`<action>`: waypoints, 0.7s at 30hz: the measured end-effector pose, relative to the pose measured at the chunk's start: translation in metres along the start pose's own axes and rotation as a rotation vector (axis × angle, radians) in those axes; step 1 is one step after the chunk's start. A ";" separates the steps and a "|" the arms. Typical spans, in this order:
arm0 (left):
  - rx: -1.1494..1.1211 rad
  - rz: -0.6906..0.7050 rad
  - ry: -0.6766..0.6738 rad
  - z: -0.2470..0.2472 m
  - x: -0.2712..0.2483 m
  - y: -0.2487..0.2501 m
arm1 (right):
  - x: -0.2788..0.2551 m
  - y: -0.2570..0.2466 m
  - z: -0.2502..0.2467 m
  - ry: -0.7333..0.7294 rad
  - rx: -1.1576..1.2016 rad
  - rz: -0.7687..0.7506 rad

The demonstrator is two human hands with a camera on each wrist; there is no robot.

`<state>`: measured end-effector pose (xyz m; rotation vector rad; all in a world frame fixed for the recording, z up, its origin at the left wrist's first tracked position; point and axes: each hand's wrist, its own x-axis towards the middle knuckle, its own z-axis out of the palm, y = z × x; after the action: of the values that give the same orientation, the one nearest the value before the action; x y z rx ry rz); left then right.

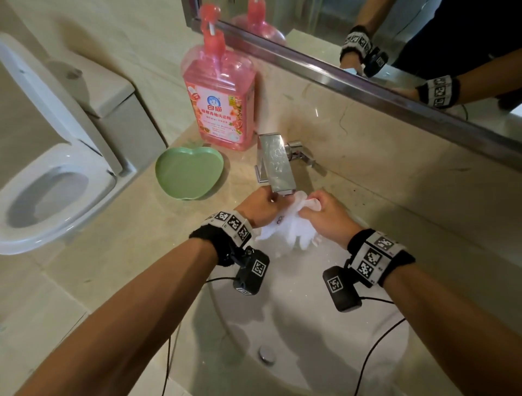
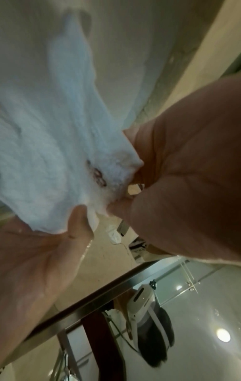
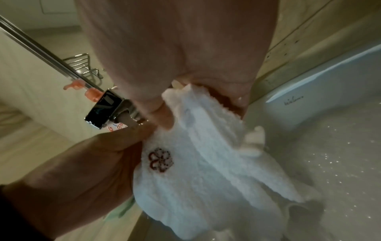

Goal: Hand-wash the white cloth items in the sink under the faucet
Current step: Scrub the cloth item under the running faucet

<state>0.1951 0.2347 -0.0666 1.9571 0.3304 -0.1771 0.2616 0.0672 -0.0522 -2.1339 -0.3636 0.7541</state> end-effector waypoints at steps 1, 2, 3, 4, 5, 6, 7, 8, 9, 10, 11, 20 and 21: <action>-0.040 0.009 -0.024 -0.002 0.000 -0.001 | 0.000 -0.001 0.002 -0.029 0.035 0.000; -0.077 0.024 -0.052 -0.006 -0.001 -0.001 | 0.002 -0.003 0.005 -0.056 0.067 -0.009; -0.107 0.032 -0.073 -0.011 -0.003 -0.001 | 0.004 -0.005 0.008 -0.077 0.078 -0.030; -0.138 0.035 -0.078 -0.016 -0.004 -0.002 | 0.005 -0.009 0.011 -0.097 0.066 -0.048; -0.174 0.030 -0.061 -0.021 -0.005 -0.005 | 0.006 -0.014 0.014 -0.111 0.054 -0.057; -0.205 0.016 -0.020 -0.026 -0.006 -0.007 | 0.008 -0.018 0.016 -0.122 0.063 -0.054; -0.235 -0.009 0.034 -0.031 -0.007 -0.010 | 0.010 -0.021 0.019 -0.134 0.093 -0.040; -0.256 -0.052 0.081 -0.034 -0.008 -0.014 | 0.013 -0.023 0.022 -0.143 0.135 -0.022; -0.258 -0.104 0.102 -0.036 -0.008 -0.018 | 0.015 -0.024 0.024 -0.133 0.178 -0.004; -0.231 -0.151 0.090 -0.037 -0.009 -0.021 | 0.017 -0.023 0.026 -0.107 0.220 0.018; -0.190 -0.191 0.064 -0.036 -0.010 -0.025 | 0.016 -0.023 0.025 -0.078 0.257 0.040; -0.096 0.013 -0.079 -0.007 -0.005 -0.014 | 0.010 -0.012 0.008 -0.128 0.167 0.096; -0.036 0.025 -0.072 -0.006 -0.003 -0.012 | 0.009 -0.012 0.006 -0.136 0.191 0.093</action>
<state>0.1882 0.2442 -0.0739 1.9136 0.2605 -0.2236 0.2647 0.0823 -0.0489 -1.9365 -0.2536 0.9524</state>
